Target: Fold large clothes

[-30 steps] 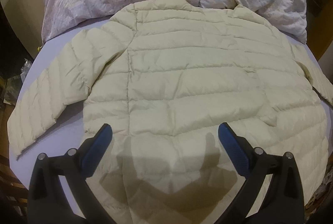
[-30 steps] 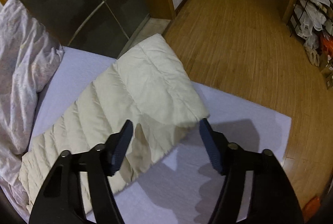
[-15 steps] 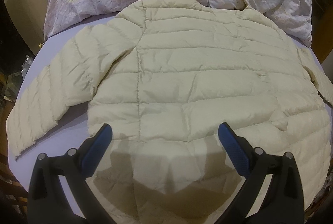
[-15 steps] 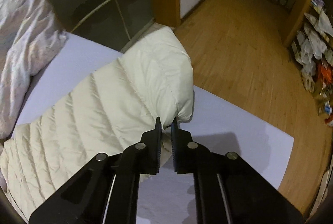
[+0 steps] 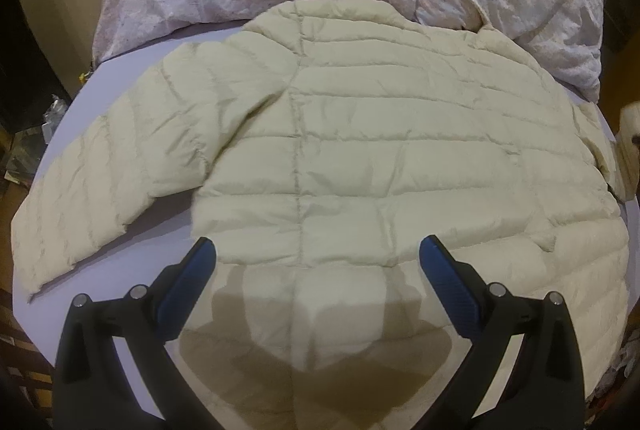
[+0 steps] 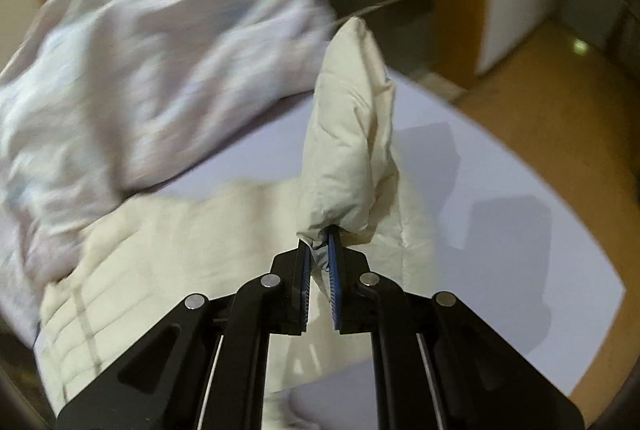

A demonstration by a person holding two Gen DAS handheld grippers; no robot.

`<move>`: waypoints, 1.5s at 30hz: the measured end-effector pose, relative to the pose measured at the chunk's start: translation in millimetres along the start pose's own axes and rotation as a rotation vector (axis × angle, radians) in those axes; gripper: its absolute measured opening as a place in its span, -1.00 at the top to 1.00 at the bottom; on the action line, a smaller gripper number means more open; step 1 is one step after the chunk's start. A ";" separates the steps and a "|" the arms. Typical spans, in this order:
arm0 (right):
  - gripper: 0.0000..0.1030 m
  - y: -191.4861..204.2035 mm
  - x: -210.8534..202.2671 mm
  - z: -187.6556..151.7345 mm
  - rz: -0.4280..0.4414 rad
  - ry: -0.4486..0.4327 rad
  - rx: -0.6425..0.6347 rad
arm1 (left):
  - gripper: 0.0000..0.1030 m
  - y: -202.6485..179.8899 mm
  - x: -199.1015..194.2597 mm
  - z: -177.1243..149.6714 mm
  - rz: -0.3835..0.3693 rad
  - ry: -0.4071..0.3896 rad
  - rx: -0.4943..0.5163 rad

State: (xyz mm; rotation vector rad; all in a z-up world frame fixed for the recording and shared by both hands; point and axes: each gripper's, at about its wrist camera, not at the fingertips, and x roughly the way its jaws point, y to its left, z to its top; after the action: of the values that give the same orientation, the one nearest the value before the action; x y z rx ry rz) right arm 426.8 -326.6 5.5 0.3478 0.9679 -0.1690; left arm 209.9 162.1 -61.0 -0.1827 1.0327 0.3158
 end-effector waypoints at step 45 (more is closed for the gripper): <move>0.15 310.4 -14.2 -157.0 0.541 0.282 -0.544 | -0.96 93.0 -38.3 -26.7 0.160 -0.090 -0.141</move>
State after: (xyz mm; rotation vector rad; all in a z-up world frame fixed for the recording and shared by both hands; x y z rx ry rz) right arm 388.4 19.4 2.3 0.1202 1.1178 0.6423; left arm 138.4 235.0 -41.5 -0.2115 0.9380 0.5389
